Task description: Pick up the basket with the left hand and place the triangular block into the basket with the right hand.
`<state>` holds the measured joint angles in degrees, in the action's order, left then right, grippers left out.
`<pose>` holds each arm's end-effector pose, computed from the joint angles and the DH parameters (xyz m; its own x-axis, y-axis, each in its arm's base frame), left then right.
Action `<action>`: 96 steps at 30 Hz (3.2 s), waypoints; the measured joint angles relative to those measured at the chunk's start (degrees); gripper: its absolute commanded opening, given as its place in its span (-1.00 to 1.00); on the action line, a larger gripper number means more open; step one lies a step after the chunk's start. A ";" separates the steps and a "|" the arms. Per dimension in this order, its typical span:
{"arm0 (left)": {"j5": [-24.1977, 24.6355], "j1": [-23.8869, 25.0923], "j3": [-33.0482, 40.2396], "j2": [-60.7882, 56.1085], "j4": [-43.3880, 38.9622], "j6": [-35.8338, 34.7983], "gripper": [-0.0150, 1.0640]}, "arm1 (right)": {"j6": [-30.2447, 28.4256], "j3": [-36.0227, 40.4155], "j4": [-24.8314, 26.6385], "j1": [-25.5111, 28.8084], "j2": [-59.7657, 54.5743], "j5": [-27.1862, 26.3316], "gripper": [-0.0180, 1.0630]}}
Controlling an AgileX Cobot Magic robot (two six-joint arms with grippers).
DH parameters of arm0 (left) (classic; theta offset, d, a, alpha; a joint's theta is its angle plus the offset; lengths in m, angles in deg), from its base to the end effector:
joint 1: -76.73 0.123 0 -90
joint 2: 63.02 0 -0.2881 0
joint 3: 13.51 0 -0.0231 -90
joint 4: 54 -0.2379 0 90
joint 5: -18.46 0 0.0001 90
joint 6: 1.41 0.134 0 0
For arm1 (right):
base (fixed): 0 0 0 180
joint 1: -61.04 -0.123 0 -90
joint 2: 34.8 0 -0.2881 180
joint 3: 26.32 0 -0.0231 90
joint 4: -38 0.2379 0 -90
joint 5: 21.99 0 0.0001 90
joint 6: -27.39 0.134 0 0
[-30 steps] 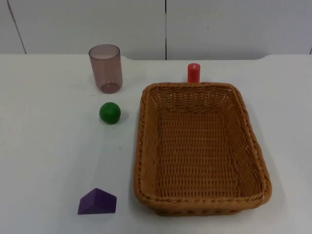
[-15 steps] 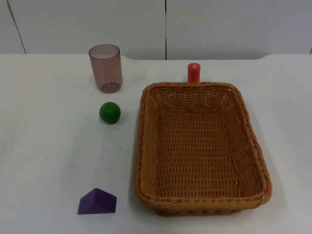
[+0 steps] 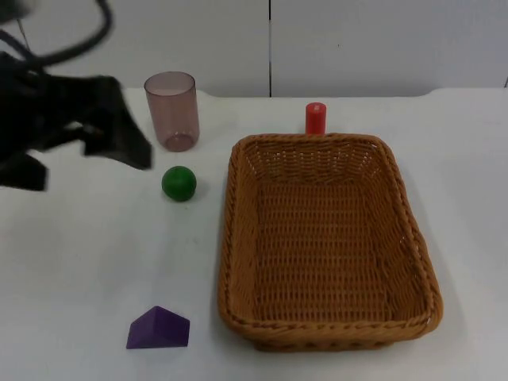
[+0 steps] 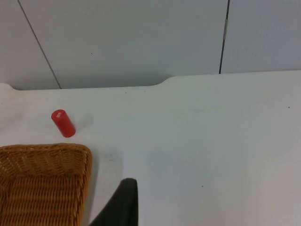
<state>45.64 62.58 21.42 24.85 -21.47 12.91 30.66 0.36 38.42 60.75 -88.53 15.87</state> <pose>0.2576 -0.0989 0.1935 -0.8747 -0.0424 -0.4829 0.1445 0.9281 -0.3432 0.1783 0.0015 0.3541 -0.4732 0.0604 -0.8789 0.0207 0.9981 0.0575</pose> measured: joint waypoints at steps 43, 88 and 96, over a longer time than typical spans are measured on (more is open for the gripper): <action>-5.16 -15.07 -23.87 38.92 3.40 -17.33 0.97 | -0.80 0.00 0.00 0.00 0.00 0.81 0.97; 18.86 -3.23 -26.63 16.05 -15.84 -20.67 -0.98 | -2.11 0.00 0.00 0.00 0.00 -3.05 0.97; 24.49 10.70 -26.34 8.06 -15.35 -16.86 -0.98 | -3.27 0.00 0.11 0.00 0.00 -2.91 0.97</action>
<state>70.13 73.28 -4.91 32.91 -36.82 -3.96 27.39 0.36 38.53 60.75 -88.53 12.96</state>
